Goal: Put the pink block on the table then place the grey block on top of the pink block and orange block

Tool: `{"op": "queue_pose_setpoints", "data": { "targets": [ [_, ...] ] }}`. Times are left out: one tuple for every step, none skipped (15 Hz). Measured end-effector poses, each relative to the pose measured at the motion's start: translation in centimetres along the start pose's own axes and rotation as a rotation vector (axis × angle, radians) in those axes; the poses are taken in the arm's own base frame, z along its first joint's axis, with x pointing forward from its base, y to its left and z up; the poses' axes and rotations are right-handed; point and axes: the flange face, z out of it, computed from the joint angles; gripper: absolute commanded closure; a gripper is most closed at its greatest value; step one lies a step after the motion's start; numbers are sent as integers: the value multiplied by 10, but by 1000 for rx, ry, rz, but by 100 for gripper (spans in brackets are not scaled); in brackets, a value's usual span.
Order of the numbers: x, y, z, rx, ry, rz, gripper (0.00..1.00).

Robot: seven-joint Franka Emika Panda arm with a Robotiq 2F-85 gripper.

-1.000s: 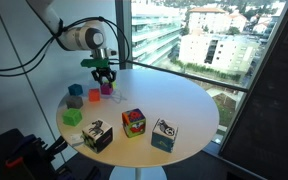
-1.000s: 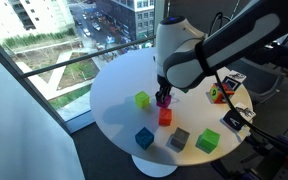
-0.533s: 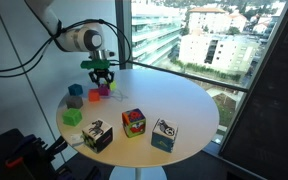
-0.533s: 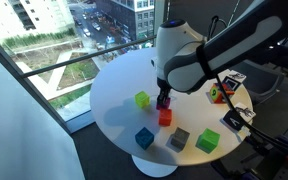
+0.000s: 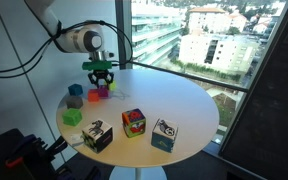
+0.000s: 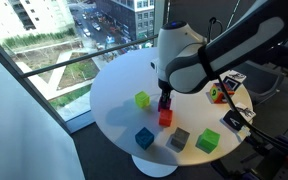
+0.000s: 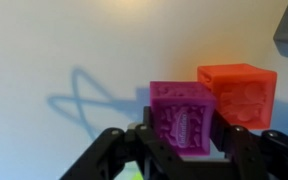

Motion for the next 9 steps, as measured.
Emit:
{"op": "queue_pose_setpoints", "data": {
  "targets": [
    [-1, 0, 0, -1, -1, -14, 70],
    [-1, 0, 0, -2, -2, -25, 70],
    [-2, 0, 0, -3, -3, -34, 67],
    [-2, 0, 1, -3, -4, -42, 39],
    [-2, 0, 1, -3, -5, -46, 29],
    [-3, 0, 1, -2, -5, -51, 19],
    [-3, 1, 2, -2, -6, -55, 13],
    [-4, 1, 2, -1, -7, -57, 5],
    [-5, 1, 2, -1, -8, -58, 1]
  ]
}}
